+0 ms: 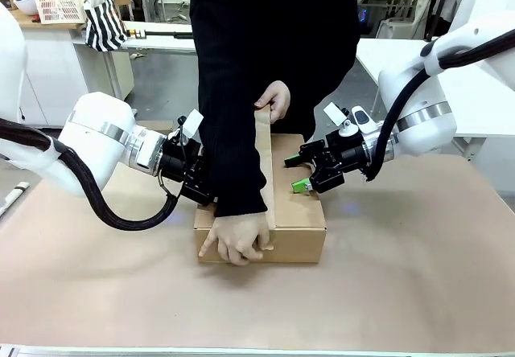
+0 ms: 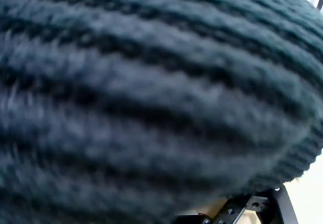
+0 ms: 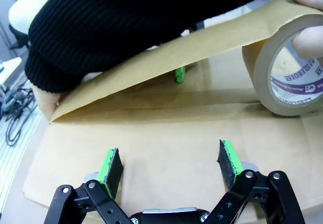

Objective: Pack the gift set into the box.
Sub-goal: Press and hold the closed box until the human finishes sealing it.

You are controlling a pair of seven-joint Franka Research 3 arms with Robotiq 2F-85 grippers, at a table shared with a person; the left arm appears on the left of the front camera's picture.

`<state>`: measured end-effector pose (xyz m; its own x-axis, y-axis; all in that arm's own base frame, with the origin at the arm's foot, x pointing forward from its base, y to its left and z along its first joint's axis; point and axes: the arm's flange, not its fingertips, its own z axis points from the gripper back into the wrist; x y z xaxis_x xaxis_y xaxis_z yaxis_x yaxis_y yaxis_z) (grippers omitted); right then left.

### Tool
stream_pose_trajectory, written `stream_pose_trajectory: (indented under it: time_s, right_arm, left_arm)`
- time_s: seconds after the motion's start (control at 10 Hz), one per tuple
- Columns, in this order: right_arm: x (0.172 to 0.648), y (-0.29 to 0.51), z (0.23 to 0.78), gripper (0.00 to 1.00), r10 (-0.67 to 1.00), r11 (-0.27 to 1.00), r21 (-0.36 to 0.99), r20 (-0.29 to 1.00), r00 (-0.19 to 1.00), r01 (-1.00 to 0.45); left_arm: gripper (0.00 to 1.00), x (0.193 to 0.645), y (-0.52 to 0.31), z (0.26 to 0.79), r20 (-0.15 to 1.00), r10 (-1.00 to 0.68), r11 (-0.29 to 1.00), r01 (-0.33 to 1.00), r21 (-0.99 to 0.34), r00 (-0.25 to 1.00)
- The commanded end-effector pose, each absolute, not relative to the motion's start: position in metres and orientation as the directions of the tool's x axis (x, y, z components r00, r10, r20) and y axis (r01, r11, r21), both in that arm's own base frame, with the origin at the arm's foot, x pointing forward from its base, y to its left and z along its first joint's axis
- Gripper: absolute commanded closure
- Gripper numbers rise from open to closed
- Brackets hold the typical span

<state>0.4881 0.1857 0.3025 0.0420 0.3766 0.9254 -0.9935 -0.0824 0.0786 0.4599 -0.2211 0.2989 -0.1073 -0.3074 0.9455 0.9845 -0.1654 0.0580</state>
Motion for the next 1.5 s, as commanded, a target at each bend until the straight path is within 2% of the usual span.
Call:
stream_pose_trajectory:
  time_s: [0.0, 1.4]
  right_arm:
    - [0.4870, 0.1848, 0.2989, 0.00, 0.381, -0.080, 0.084, 0.923, 0.047, -0.993]
    - [0.4870, 0.1848, 0.2989, 0.00, 0.381, -0.080, 0.084, 0.923, 0.047, -0.993]
  left_arm:
    - [0.00, 0.4578, -0.2207, 0.2945, 0.943, -0.316, -0.173, 0.983, 0.054, -0.108]
    - [0.00, 0.4578, -0.2207, 0.2945, 0.943, -0.316, -0.173, 0.983, 0.054, -0.108]
